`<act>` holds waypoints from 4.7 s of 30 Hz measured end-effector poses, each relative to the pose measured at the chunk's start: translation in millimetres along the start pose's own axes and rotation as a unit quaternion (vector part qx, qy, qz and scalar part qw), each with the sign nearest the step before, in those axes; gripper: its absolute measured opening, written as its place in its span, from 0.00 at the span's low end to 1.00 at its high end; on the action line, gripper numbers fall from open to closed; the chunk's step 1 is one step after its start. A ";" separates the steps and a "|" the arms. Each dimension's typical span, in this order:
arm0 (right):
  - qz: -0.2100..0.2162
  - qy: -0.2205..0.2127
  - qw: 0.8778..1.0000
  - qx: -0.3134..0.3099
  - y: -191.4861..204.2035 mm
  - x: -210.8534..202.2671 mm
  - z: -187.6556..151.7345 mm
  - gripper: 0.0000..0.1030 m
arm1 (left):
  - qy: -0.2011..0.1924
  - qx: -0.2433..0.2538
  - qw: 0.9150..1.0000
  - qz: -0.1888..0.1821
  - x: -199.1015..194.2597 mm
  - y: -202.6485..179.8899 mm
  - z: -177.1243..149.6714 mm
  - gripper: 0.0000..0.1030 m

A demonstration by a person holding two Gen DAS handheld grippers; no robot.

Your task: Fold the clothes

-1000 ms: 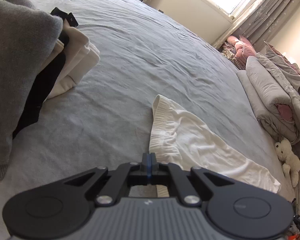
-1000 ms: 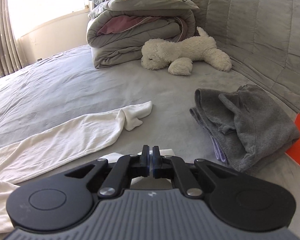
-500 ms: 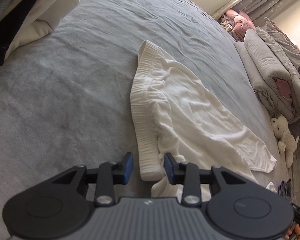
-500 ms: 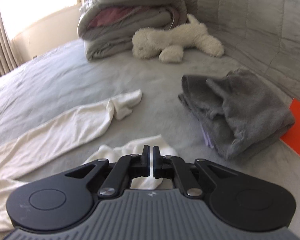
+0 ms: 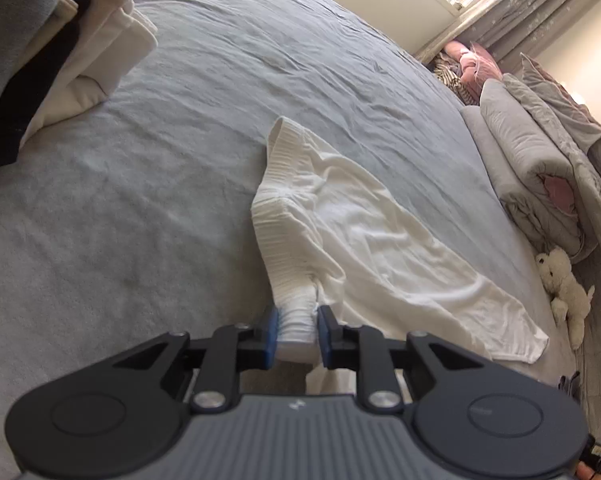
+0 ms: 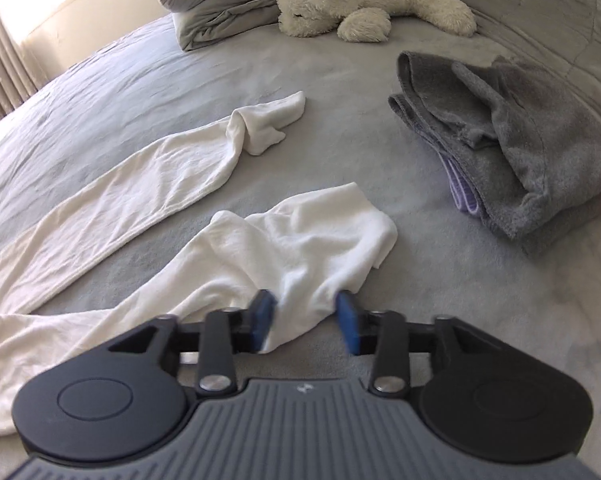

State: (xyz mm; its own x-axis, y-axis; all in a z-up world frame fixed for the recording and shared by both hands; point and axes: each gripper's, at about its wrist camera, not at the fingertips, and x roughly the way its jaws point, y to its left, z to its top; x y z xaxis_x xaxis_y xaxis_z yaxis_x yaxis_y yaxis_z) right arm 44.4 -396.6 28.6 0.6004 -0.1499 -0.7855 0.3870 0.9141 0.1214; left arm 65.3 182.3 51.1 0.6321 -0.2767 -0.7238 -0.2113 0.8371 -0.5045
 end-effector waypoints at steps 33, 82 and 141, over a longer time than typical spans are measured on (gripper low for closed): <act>-0.004 -0.125 0.992 0.025 -26.5 -81.1 8.7 0.05 | -0.009 0.048 0.999 -0.008 -49.1 11.8 3.1 0.19; -0.115 -0.112 0.987 -0.028 10.7 -21.3 -10.2 0.41 | -0.048 0.109 0.993 0.027 74.1 -1.4 66.4 0.55; -0.034 0.034 0.996 0.071 23.8 126.8 158.1 0.44 | -0.069 0.105 0.991 0.036 60.3 6.8 81.8 0.05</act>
State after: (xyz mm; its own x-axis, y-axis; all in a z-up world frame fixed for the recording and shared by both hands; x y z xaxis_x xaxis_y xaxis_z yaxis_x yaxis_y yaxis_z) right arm 240.4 -453.4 27.9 0.5220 -0.1787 -0.8340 0.5223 0.8400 0.1469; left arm 162.9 210.0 42.5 0.7204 -0.1576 -0.6755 -0.1087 0.9361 -0.3344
